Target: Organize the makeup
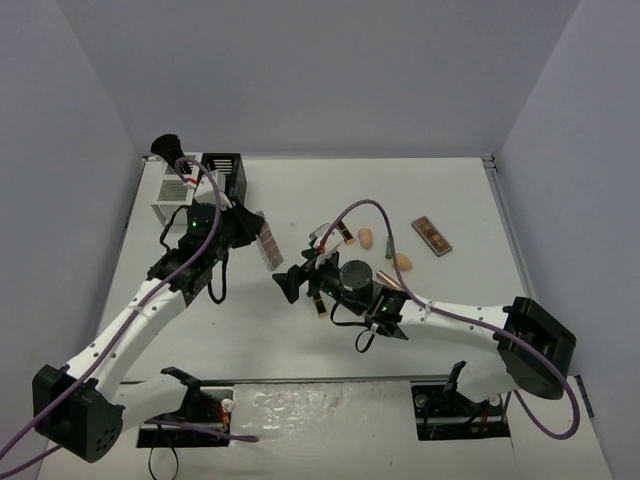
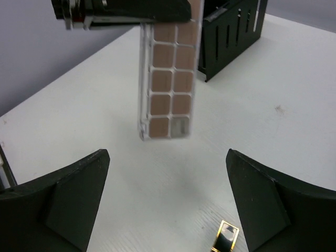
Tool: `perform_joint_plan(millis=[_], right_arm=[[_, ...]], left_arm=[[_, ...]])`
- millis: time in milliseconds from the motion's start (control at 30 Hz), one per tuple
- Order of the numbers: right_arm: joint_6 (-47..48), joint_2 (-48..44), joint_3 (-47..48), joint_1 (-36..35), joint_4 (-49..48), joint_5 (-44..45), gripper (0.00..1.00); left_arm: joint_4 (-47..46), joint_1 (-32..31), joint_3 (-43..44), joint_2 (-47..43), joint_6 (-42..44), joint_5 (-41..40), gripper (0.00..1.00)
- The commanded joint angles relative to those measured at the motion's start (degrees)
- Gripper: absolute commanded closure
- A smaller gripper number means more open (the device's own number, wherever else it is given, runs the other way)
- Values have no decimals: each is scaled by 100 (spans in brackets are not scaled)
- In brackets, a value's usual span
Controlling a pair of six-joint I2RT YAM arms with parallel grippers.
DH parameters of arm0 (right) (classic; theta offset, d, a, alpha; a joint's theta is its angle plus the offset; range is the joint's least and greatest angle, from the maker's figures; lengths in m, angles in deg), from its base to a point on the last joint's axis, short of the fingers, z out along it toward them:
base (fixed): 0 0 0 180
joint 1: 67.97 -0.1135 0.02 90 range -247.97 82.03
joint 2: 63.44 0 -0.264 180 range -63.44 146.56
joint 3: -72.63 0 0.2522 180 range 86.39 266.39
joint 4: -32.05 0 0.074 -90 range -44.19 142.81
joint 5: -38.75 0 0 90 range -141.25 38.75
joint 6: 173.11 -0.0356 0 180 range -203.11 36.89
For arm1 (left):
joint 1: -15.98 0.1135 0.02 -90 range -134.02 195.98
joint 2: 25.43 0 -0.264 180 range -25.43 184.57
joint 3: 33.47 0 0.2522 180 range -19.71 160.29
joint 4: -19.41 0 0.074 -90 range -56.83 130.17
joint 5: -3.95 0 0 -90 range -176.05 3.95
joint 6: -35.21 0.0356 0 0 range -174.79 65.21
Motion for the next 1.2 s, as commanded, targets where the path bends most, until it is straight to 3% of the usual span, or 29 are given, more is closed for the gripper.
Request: perform_joint_plan(millis=[0, 400, 767, 1167], right_arm=[[157, -514, 360, 210, 496, 450, 9], [74, -1683, 136, 960, 2578, 850, 0], [24, -1765, -128, 1084, 2560, 810, 0], [3, -2041, -254, 1227, 2563, 1073, 0]], left_arm=[[-486, 227, 962, 351, 1029, -1163, 100], [-1948, 1774, 2559, 2017, 1750, -682, 100], [-3235, 2566, 4185, 3982, 2118, 320, 100], [-4378, 2683, 4279, 5170, 1964, 595, 100]])
